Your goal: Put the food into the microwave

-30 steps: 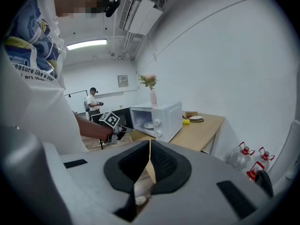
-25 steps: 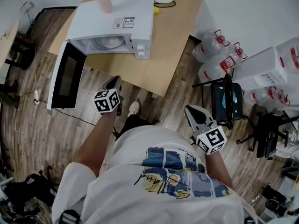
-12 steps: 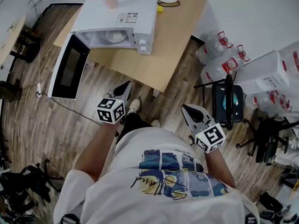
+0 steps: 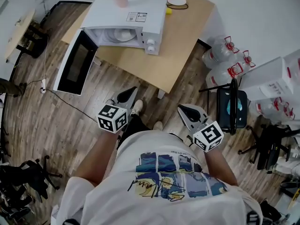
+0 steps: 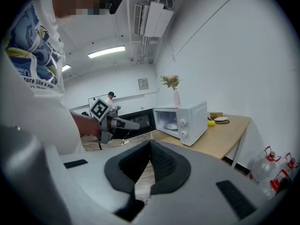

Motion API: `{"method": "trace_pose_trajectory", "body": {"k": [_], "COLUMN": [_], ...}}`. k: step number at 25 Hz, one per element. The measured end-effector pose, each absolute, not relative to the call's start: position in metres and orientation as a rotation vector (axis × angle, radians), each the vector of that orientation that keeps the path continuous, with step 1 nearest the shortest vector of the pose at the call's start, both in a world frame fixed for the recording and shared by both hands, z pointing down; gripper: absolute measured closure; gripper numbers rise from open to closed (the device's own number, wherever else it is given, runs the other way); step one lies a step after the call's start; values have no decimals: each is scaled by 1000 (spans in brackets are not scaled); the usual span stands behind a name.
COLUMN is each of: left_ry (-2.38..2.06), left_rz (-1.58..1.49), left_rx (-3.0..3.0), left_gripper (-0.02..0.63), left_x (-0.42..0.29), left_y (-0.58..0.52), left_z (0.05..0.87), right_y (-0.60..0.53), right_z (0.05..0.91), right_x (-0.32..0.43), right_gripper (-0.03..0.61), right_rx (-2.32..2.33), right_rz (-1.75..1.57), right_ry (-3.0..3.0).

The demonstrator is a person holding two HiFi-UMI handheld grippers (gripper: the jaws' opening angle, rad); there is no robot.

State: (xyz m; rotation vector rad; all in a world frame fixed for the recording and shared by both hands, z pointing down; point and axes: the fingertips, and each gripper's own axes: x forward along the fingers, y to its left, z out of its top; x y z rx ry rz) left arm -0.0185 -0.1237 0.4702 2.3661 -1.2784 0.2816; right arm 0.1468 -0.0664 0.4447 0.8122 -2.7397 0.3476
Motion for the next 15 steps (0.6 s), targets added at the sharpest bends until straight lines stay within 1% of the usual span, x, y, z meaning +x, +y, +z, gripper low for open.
{"method": "trace_pose_trajectory", "body": {"k": [15], "left_ry": [-1276], "left_rz": [304], "left_rx": [2385], "left_gripper": [604], "left_x": [-16], "left_y": [-100], "left_z": [465], "right_y": [-66], "right_z": [441], "right_x": [122], "right_gripper": [572], "right_rx": [678], "right_rz": [313], "right_ry": [-2767]}}
